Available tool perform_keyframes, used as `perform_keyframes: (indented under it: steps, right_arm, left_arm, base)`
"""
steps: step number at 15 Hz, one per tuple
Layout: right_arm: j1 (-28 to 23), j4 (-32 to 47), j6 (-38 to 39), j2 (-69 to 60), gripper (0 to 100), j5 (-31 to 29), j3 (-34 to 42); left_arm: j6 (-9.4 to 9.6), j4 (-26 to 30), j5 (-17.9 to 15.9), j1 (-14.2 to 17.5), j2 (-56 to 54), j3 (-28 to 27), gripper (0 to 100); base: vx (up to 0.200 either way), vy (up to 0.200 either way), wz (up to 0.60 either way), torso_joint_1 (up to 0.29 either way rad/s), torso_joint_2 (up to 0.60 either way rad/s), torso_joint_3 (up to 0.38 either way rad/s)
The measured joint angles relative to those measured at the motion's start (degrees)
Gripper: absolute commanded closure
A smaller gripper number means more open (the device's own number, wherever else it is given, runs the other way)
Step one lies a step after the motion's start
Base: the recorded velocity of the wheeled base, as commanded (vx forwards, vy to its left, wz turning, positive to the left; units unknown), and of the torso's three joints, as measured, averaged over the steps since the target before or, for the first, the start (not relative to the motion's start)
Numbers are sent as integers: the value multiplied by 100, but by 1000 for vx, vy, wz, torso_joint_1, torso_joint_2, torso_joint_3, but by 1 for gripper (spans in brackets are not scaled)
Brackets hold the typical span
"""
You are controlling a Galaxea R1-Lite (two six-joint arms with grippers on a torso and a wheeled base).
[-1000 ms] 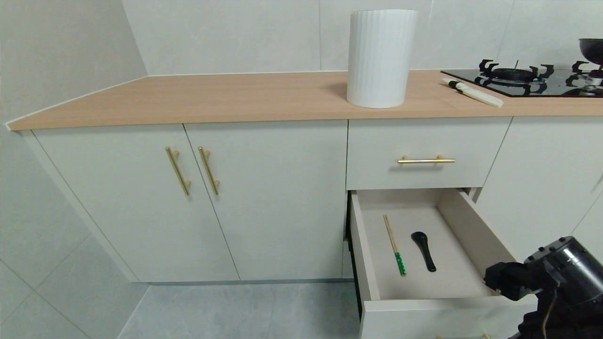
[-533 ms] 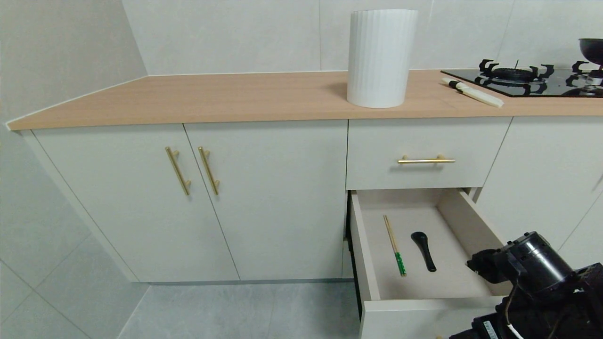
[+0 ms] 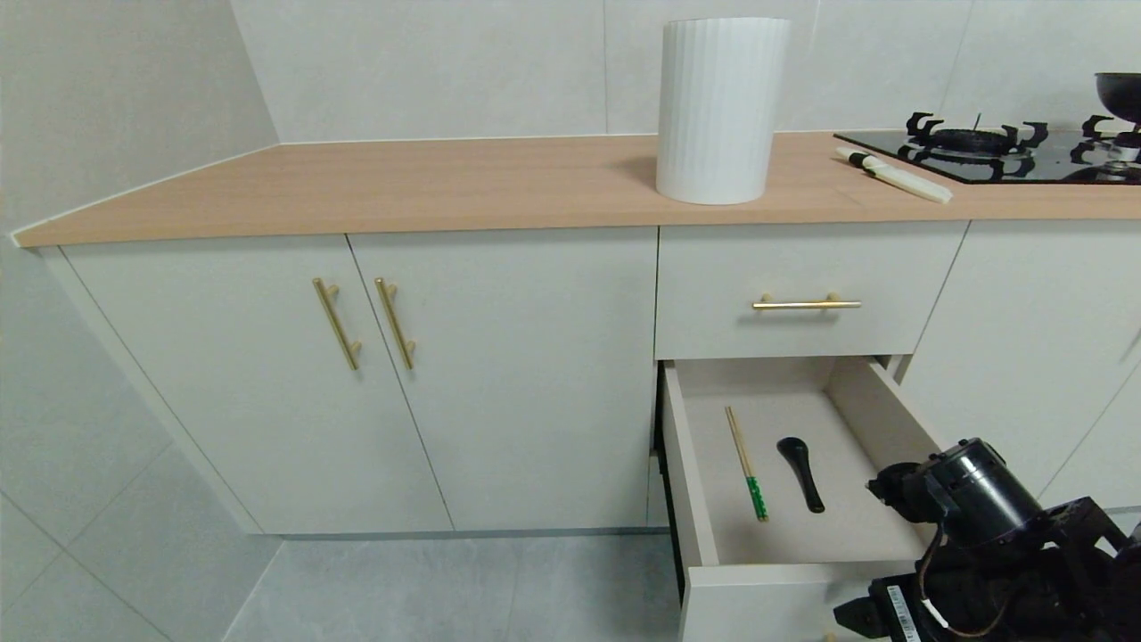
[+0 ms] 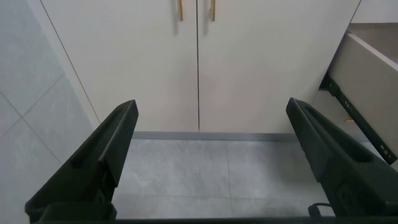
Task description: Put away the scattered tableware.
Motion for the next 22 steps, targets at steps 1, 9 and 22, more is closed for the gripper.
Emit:
perform_keyframes:
  steps: [1,9,22]
  right_arm:
    - [-9,-79,0,44,0,-63,0]
    - [-124,-1212,151,441,0,-638,-15]
    - [-780,-1532,-467,1836,0,-571,-2029]
  left_arm:
    - [2,2,0,0,0,0,0]
    - [2,2,-1,0,0,0,0]
    - [2,0,0,0,0,0,0]
  base:
    - [0,0,0,0,0,0]
    - [0,0,0,0,0,0]
    - [0,0,0,0,0,0]
